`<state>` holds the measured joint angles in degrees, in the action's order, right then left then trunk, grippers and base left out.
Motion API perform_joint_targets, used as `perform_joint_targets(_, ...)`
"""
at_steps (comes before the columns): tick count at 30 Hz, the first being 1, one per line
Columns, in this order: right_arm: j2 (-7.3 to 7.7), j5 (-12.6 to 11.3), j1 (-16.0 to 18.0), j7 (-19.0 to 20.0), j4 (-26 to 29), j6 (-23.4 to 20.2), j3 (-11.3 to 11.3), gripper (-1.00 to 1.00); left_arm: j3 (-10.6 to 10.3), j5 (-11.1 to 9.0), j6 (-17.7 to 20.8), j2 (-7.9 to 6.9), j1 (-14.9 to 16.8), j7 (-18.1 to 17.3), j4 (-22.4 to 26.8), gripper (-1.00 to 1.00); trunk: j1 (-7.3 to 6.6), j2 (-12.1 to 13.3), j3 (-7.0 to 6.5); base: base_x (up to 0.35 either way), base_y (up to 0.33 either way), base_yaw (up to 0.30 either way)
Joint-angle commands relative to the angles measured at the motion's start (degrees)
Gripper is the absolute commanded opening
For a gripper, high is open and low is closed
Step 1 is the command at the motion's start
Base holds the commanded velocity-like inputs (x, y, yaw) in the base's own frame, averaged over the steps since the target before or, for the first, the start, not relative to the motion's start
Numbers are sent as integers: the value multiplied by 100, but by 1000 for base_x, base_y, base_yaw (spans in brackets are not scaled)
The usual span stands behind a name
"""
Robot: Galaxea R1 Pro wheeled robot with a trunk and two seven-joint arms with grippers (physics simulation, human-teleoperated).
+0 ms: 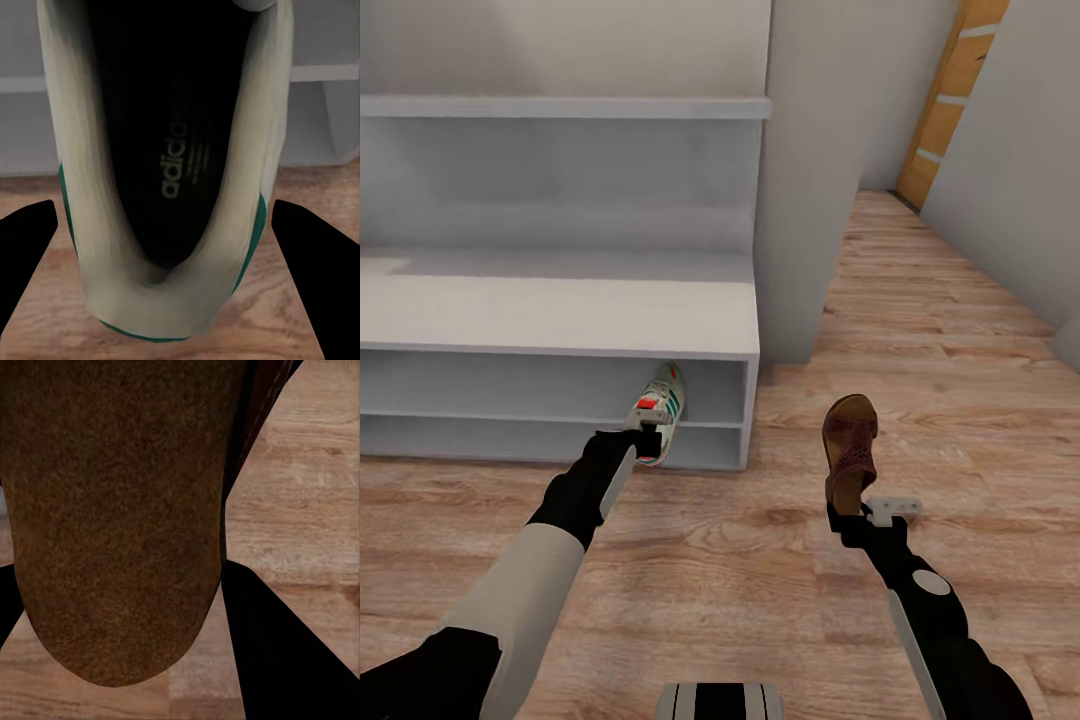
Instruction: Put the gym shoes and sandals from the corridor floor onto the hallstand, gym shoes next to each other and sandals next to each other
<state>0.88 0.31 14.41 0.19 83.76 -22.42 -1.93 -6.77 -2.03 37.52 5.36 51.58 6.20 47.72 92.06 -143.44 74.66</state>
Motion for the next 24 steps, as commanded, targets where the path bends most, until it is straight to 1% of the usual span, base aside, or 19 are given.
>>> perform_joint_targets(1,0,-18,0,-10,0,0,0,-100,0,1,-2,0,0,-4,0,-100,0,0,0,58,0,0)
perform_joint_targets(6,0,-16,0,-10,0,0,0,-100,7,1,-2,0,-1,-4,0,-100,0,0,0,22,0,0)
perform_joint_targets(9,0,-18,0,-10,0,0,0,-100,9,1,-4,0,-3,-4,0,-100,0,0,0,122,0,0)
perform_joint_targets(20,0,-19,0,-10,-3,0,1,-100,9,1,-7,0,-4,-4,0,-100,0,0,0,292,0,0)
perform_joint_targets(24,0,-19,0,-10,-2,0,0,-100,9,4,-13,0,-7,-4,0,-100,0,0,0,139,0,0)
